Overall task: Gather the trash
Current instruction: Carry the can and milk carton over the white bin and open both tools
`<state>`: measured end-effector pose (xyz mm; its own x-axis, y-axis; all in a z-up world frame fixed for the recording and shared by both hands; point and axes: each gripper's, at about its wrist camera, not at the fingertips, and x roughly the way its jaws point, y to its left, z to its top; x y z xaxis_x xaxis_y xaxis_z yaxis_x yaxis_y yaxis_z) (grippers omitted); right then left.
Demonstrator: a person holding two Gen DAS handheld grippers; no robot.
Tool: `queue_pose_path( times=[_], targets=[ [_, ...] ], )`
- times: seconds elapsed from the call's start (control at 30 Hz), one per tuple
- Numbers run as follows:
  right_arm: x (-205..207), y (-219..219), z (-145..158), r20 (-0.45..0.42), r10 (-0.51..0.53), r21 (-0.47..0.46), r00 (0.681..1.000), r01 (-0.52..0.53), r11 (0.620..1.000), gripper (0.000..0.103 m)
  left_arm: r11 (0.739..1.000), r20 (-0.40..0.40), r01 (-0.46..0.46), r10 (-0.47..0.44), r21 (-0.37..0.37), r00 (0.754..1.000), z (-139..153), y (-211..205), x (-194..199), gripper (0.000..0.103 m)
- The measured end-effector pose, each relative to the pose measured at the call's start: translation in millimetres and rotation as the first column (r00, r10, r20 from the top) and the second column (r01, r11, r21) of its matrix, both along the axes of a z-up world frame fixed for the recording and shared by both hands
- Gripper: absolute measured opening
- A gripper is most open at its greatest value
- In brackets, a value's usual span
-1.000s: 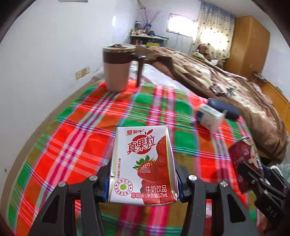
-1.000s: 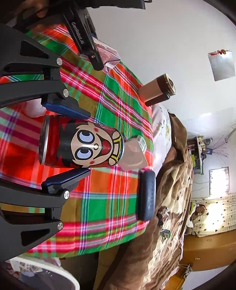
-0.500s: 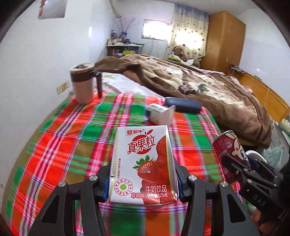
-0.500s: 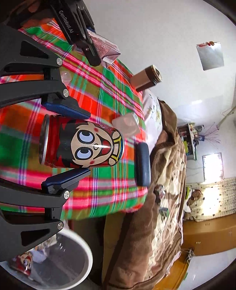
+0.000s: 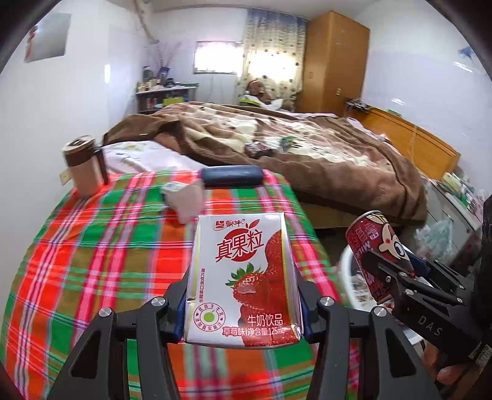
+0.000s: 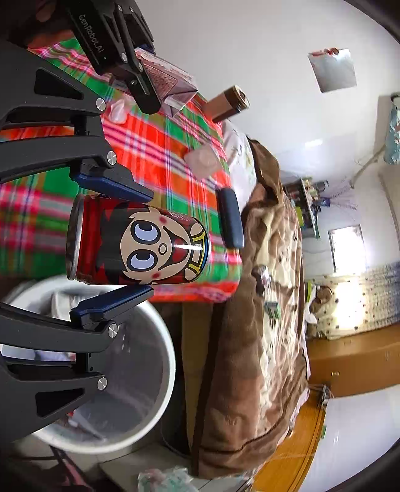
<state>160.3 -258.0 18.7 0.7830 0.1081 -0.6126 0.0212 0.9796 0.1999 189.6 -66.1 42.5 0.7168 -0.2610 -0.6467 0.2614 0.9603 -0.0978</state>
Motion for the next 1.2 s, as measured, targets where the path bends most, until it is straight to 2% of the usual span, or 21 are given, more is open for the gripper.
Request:
queue_pose_path(
  times=[0.27, 0.73, 0.83, 1.2],
  targets=[
    [-21.2, -47.0, -5.4, -0.011, -0.100, -0.001, 0.995, 0.100, 0.995, 0.056, 0.994, -0.022, 0.112, -0.112, -0.010, 0.994, -7.8, -59.9, -10.5, 0.054],
    [-35.0, -102.6, -27.2, -0.088, -0.212, -0.005, 0.973, 0.212, 0.977, 0.056, 0.961, -0.102, 0.275, -0.272, 0.011, 0.957, -40.7, -153.0, -18.3, 0.054],
    [-35.5, -109.9, -31.8, -0.104, -0.224, -0.008, 0.969, 0.224, 0.975, 0.056, 0.955, -0.121, 0.295, -0.292, 0.010, 0.949, -46.2, -164.3, -19.9, 0.054],
    [-32.2, -116.5, -42.3, -0.144, -0.219, -0.037, 0.965, 0.216, 0.976, 0.057, 0.955, -0.129, 0.296, -0.291, 0.022, 0.948, -52.6, -171.7, -19.6, 0.056]
  ],
)
